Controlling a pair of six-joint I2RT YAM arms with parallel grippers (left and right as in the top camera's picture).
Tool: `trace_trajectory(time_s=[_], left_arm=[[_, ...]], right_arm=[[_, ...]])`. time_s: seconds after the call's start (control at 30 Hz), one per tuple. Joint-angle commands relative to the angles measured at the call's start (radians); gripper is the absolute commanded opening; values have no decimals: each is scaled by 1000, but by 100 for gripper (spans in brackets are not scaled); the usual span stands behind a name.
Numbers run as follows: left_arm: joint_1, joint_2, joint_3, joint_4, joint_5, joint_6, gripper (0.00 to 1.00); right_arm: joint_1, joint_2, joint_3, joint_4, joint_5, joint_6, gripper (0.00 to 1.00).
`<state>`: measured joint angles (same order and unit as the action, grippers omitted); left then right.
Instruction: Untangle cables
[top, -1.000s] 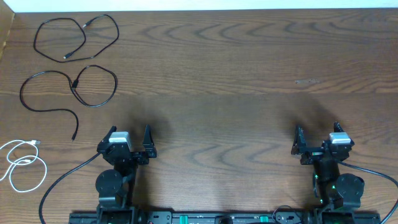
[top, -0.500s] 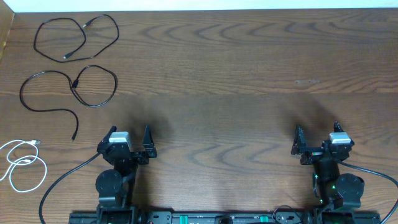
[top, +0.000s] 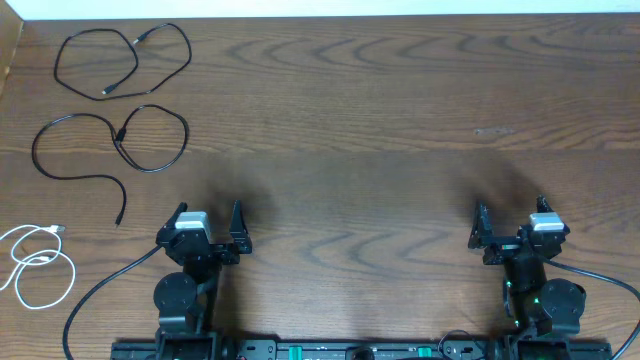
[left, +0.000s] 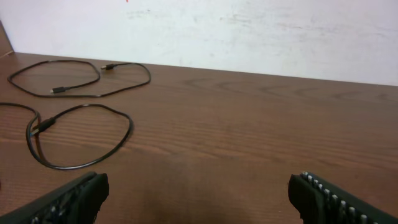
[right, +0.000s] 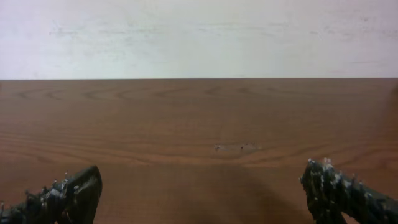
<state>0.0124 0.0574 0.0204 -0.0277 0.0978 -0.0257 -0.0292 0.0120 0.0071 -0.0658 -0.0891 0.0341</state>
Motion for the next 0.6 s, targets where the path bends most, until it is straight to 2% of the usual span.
trace_trajectory(time_s=[0.0, 0.57], left_arm=[[3, 1, -16, -37, 2, 6, 98], [3, 1, -16, -37, 2, 6, 98]], right_arm=[[5, -6, -2, -5, 8, 2, 99], [5, -6, -2, -5, 8, 2, 99]])
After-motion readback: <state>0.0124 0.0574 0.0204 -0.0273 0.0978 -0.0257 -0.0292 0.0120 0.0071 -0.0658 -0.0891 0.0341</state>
